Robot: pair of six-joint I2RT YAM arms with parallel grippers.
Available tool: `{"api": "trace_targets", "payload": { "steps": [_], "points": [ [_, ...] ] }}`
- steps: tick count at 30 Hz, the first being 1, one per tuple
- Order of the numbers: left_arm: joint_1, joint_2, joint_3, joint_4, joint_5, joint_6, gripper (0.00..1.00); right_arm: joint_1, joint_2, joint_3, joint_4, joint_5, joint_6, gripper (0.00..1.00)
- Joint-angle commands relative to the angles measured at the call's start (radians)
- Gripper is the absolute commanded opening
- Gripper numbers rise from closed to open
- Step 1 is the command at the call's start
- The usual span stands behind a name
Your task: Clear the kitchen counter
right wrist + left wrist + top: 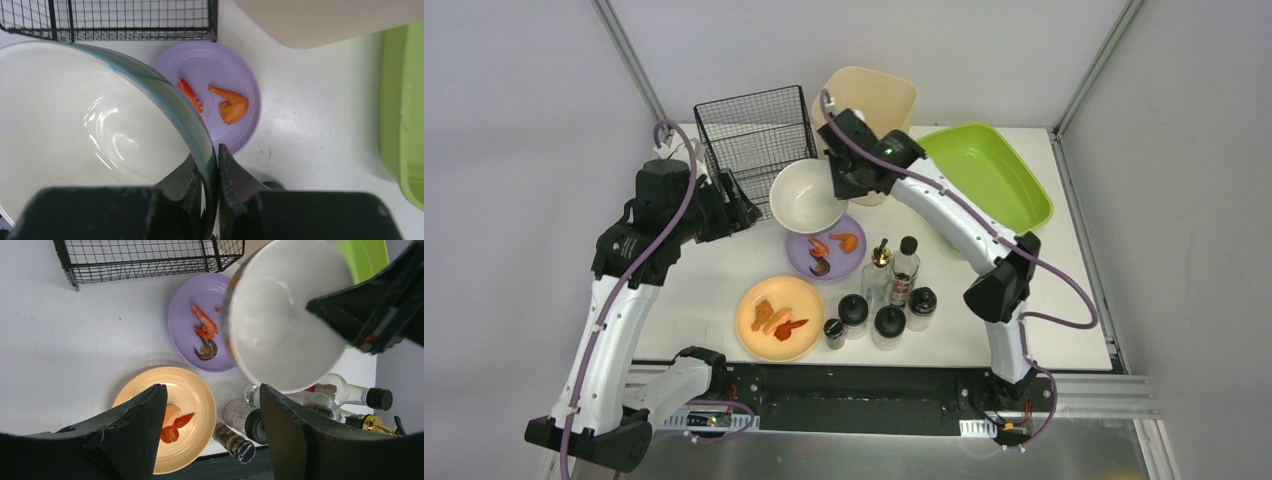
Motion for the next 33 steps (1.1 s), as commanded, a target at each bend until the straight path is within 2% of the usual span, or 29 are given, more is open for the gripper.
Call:
{"api": "trace_targets", "payload": {
  "steps": [1, 11, 16, 21, 27, 33],
  "points": [
    [-0.001, -0.077, -0.071, 0.024, -0.043, 0.027, 0.69, -0.084, -0.258, -0.001, 0.116, 0.003, 0.068, 0.00],
    [-0.001, -0.136, -0.211, 0.056, -0.038, 0.040, 0.69, -0.348, -0.424, -0.054, 0.097, -0.027, 0.120, 0.00],
    [-0.001, -0.137, -0.258, 0.090, -0.014, 0.050, 0.69, -0.556, -0.513, -0.161, 0.122, -0.101, 0.176, 0.00],
    [-0.001, -0.137, -0.297, 0.127, 0.050, 0.059, 0.69, -0.713, -0.539, -0.239, 0.130, -0.140, 0.215, 0.00],
    [-0.001, -0.149, -0.337, 0.148, 0.081, 0.070, 0.71, -0.832, -0.521, -0.338, 0.178, -0.165, 0.251, 0.00],
    [-0.001, -0.140, -0.365, 0.156, 0.115, 0.078, 0.72, -0.883, -0.461, -0.462, 0.260, -0.190, 0.292, 0.00]
  ]
}}
